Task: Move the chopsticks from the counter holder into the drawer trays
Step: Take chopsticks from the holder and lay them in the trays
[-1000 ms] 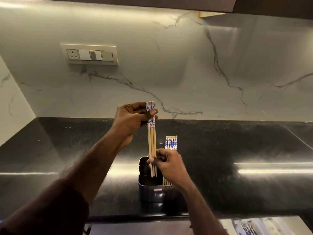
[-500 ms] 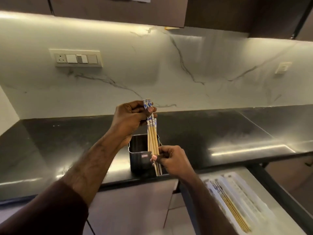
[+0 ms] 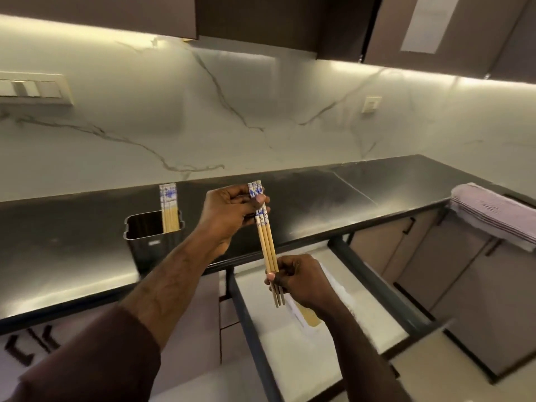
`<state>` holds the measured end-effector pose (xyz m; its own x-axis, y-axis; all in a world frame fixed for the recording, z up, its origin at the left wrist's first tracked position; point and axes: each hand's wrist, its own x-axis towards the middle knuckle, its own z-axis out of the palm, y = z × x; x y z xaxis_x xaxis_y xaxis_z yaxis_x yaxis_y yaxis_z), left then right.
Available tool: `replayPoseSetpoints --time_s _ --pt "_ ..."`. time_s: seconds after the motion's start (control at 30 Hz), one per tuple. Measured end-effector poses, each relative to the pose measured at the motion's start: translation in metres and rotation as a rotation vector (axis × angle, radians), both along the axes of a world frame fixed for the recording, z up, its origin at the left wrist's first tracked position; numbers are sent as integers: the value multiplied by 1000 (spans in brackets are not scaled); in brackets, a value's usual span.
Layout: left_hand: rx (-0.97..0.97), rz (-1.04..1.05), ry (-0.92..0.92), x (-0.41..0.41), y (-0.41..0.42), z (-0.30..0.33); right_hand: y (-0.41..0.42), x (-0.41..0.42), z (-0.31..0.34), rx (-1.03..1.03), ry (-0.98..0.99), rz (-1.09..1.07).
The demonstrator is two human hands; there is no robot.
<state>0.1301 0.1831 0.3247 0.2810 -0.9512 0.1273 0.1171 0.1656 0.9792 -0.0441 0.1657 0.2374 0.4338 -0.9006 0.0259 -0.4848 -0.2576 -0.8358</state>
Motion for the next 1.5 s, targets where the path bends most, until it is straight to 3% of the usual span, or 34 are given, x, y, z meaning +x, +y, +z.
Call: replayPoseSetpoints --time_s 0.23,0.47,0.73,0.97,1.23,1.37,1.5 --pt "20 5 33 -137 -52 -21 -46 -139 -7 -32 55 -35" --pt "90 56 -40 -212 -104 -55 -100 -209 -24 49 82 -25" --pt "229 110 -183 -220 -179 -132 -175 -209 -92 201 196 -38" --pt "456 28 -286 -214 -237 -225 -233 -202 -166 334 376 -53" --pt "608 -13 -386 -210 -273 -297 -282 -190 -225 508 450 -7" --pt "594 51 -612 -204 -284 -323 -299 -176 -248 561 461 29" --pt "670 81 -715 -200 -291 -345 -310 -161 -267 623 490 29"
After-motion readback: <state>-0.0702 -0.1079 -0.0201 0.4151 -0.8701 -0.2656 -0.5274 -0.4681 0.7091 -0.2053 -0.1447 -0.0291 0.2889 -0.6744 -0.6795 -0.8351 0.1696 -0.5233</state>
